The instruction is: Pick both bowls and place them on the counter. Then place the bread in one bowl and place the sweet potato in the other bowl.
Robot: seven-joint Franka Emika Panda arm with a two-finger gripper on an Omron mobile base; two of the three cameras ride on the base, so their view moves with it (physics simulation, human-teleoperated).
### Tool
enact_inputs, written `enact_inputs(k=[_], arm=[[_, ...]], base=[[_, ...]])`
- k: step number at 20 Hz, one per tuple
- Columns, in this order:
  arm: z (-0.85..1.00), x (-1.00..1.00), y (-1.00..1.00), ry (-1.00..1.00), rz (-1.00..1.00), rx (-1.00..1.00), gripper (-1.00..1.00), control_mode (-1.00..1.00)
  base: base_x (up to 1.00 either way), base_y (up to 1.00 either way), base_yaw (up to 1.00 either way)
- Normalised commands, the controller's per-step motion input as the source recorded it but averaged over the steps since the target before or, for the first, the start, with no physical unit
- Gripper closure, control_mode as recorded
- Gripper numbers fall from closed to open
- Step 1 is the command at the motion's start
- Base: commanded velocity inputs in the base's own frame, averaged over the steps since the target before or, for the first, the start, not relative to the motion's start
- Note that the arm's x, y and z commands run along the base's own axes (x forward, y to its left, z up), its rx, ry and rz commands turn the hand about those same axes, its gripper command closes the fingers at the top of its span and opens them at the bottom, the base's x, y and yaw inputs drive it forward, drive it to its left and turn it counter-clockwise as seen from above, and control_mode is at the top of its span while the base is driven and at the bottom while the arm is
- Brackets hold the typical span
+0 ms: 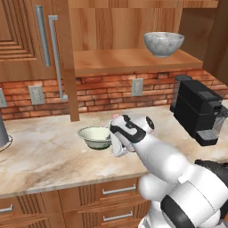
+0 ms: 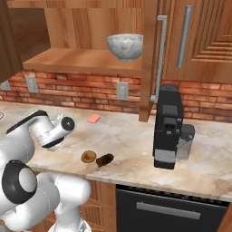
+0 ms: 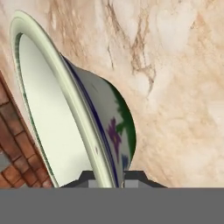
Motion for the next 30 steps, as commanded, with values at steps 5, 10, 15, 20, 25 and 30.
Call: enact_inputs(k=[5, 10, 15, 20, 25, 30], arm=[[-0.14, 0.50, 0.07, 0.03, 0.10, 0.00, 1.00, -1.00], [-0.23, 0.36, 0.08, -0.09, 0.07, -0.01, 1.00, -1.00], [-0.30, 0.27, 0.16, -0.18, 0.03, -0.03, 1.00, -1.00], [-0.35, 0.10, 0.06, -0.19, 0.02, -0.08, 1.00, -1.00], [-0.36, -0.03, 0.05, -0.24, 0.00, -0.18, 1.00, -1.00], [-0.52, -0.12, -0.01, -0.11, 0.00, -0.24, 1.00, -1.00]], base=[[0.00, 0.00, 0.00], [0.00, 0.00, 0.00], [0.00, 0.00, 0.00], [0.00, 0.00, 0.00], [0.00, 0.00, 0.00], [0.00, 0.00, 0.00]])
